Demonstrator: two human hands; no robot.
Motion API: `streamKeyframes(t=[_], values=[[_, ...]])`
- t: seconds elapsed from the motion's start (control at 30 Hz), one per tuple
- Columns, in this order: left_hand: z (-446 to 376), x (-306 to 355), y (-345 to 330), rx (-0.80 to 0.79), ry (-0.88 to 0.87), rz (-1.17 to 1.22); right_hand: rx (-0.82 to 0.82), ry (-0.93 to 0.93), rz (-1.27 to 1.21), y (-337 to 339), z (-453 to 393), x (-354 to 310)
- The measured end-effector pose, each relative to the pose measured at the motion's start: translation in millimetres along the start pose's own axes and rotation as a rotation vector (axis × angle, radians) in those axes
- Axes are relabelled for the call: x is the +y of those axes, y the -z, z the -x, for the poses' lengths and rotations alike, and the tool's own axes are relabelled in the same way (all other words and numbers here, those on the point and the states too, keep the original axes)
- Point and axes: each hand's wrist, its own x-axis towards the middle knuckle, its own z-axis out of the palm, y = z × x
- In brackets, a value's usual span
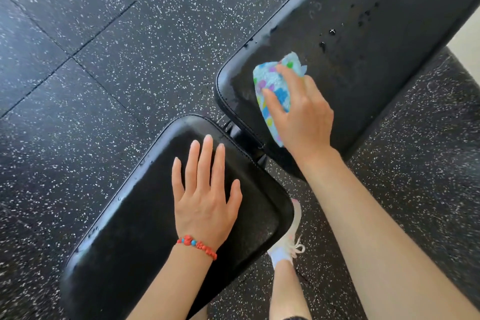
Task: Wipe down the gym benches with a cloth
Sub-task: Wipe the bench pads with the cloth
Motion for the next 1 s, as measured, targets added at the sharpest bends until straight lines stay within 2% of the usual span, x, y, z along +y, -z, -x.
streamKeyframes(t=[0.13, 0.2, 0.27, 0.37, 0.5, 0.53, 0.63, 0.7, 0.73, 0.83, 0.9, 1.0], values=[[0.0, 1.0, -0.1, 0.004, 0.006, -0.011, -0.013, -0.200, -0.024, -3.1, -60.4, 1.7], [-0.8, 2.3, 0.6, -0.010, 0.014, -0.017, -0.004, -0.224, -0.036, -5.7, -73.7, -1.9], [-1.1, 3.3, 0.6, -0.027, 0.016, -0.027, -0.014, -0.136, -0.013, -6.4, -62.4, -7.9], [-2.6, 7.2, 4.4, -0.036, 0.042, -0.023, -0.031, 0.156, -0.020, -13.7, -32.5, -17.4], [-15.0, 25.2, 13.6, 0.004, 0.111, 0.014, -0.057, 0.382, -0.013, -5.6, -56.1, -4.8], [-21.8, 31.0, 13.3, 0.022, 0.128, 0.031, -0.046, 0.373, 0.013, -2.7, -69.6, 3.5], [-47.0, 50.8, 10.1, 0.066, 0.152, 0.084, -0.098, 0.084, 0.045, 11.6, -119.5, 24.6], [-66.8, 62.4, 5.9, 0.082, 0.159, 0.106, -0.110, -0.021, 0.046, 9.7, -133.2, 29.3], [-76.0, 67.6, 3.1, 0.081, 0.170, 0.115, -0.098, 0.005, 0.047, 9.5, -129.4, 27.0], [-97.1, 77.8, -7.2, 0.065, 0.189, 0.130, -0.016, 0.241, -0.014, 3.6, -87.6, 25.6], [-105.7, 82.2, -13.6, 0.049, 0.174, 0.114, -0.037, 0.377, -0.055, 4.8, -72.3, 34.5], [-109.0, 86.9, -19.8, 0.029, 0.149, 0.084, -0.008, 0.460, 0.046, 10.5, -89.6, 65.0]])
